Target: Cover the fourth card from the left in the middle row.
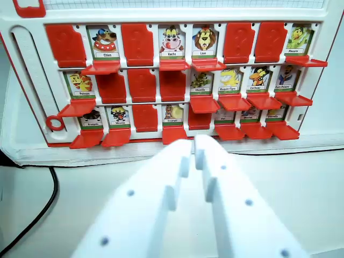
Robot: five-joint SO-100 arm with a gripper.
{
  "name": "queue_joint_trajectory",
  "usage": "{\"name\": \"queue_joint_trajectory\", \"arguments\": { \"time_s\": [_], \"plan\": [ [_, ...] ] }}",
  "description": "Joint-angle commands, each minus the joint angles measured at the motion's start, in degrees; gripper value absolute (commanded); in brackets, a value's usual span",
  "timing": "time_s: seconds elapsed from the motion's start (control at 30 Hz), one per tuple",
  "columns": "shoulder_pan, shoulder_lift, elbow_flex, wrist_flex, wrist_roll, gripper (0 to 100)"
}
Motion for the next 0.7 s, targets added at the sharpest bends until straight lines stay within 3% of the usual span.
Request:
{"name": "queue_joint_trajectory", "arguments": {
  "time_s": [0.0,0.67],
  "plan": [
    [-0.3,4.8,-1.9,0.4,0.2,0],
    [-0.7,4.7,-4.0,2.5,0.7,0]
  ]
}}
